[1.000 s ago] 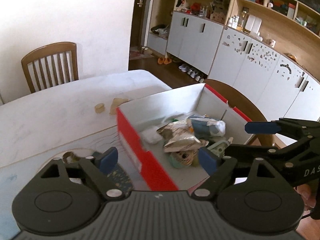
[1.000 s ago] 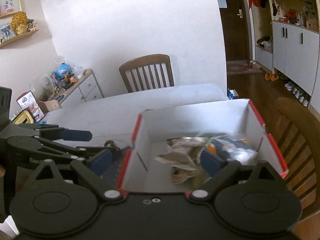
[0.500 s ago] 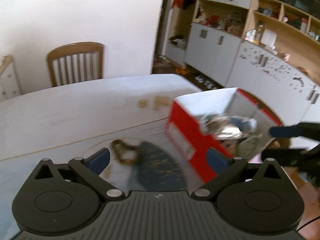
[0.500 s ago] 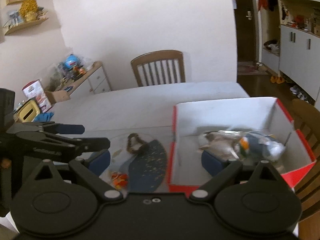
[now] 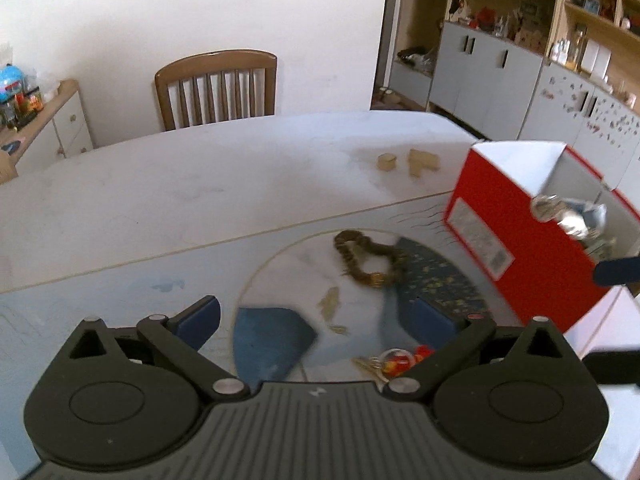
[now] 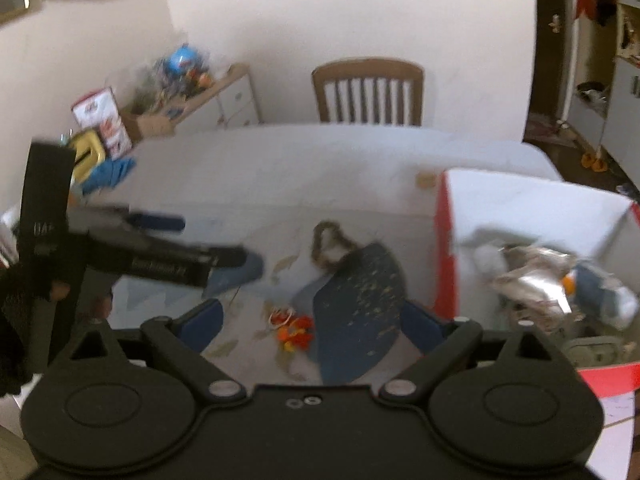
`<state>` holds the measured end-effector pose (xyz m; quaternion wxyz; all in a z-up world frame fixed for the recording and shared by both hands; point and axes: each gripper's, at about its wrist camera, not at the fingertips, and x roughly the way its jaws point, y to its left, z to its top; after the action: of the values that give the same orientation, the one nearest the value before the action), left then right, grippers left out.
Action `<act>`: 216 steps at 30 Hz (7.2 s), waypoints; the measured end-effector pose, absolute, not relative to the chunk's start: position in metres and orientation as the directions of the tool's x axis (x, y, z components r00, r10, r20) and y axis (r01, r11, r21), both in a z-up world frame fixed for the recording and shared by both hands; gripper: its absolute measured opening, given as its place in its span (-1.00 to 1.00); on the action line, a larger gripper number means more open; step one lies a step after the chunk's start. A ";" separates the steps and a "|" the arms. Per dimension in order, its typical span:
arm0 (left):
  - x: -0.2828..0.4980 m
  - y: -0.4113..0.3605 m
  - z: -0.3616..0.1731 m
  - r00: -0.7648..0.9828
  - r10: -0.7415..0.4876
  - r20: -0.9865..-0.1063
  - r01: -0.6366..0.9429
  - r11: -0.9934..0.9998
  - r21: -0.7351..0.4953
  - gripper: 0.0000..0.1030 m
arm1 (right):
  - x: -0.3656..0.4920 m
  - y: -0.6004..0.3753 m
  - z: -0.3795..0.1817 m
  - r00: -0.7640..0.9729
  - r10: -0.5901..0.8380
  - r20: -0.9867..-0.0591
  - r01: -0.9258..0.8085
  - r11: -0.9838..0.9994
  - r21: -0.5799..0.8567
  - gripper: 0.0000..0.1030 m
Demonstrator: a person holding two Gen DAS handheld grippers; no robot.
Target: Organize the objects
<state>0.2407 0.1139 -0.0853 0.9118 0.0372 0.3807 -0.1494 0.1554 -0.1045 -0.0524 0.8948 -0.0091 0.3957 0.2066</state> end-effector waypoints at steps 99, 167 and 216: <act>0.209 0.018 -0.005 0.609 -0.540 -0.581 0.544 0.817 -0.190 -0.70 | 0.120 -0.226 0.004 0.833 0.205 -0.514 -0.151 0.978 0.145 -0.54; 0.271 -0.215 -0.080 0.397 -0.481 -0.782 0.551 0.806 -0.216 -0.50 | 0.168 -0.385 -0.064 0.684 0.305 -0.663 -0.239 0.952 0.191 0.07; 0.174 -0.050 -0.002 0.573 -0.595 -0.564 0.630 0.760 -0.161 1.00 | 0.059 -0.254 0.003 0.887 0.090 -0.454 -0.003 0.982 0.190 0.93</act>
<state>0.1745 -0.0503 -0.0019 0.8863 0.0291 0.3071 -0.3455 0.0587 -0.2536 0.0030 0.9668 0.0923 0.2369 0.0240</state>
